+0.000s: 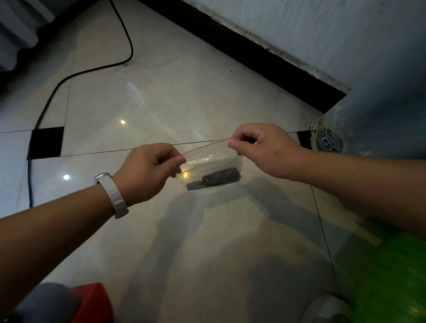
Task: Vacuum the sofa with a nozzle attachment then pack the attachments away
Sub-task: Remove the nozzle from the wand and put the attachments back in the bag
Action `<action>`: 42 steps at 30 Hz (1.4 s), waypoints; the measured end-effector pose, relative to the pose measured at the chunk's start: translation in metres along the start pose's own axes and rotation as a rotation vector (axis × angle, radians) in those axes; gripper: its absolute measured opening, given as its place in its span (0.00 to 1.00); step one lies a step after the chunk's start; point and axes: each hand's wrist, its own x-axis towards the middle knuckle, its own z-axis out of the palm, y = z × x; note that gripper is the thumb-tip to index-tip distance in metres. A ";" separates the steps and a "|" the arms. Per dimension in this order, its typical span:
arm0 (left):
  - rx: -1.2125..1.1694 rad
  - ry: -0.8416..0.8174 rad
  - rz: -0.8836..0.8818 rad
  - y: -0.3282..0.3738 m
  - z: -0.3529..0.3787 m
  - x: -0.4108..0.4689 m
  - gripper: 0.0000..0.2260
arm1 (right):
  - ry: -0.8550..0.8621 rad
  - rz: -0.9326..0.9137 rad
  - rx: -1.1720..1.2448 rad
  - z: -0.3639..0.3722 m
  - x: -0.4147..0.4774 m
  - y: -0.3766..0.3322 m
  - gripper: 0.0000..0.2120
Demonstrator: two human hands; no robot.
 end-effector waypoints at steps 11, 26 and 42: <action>-0.183 0.087 -0.098 0.009 -0.009 0.026 0.06 | 0.142 0.036 0.084 -0.011 0.021 0.006 0.09; -0.517 0.388 -0.211 0.188 -0.138 -0.034 0.09 | 0.324 0.218 0.076 -0.124 -0.044 -0.206 0.10; -0.857 0.556 -0.197 0.477 -0.423 -0.204 0.05 | 0.471 0.258 0.343 -0.278 -0.191 -0.577 0.09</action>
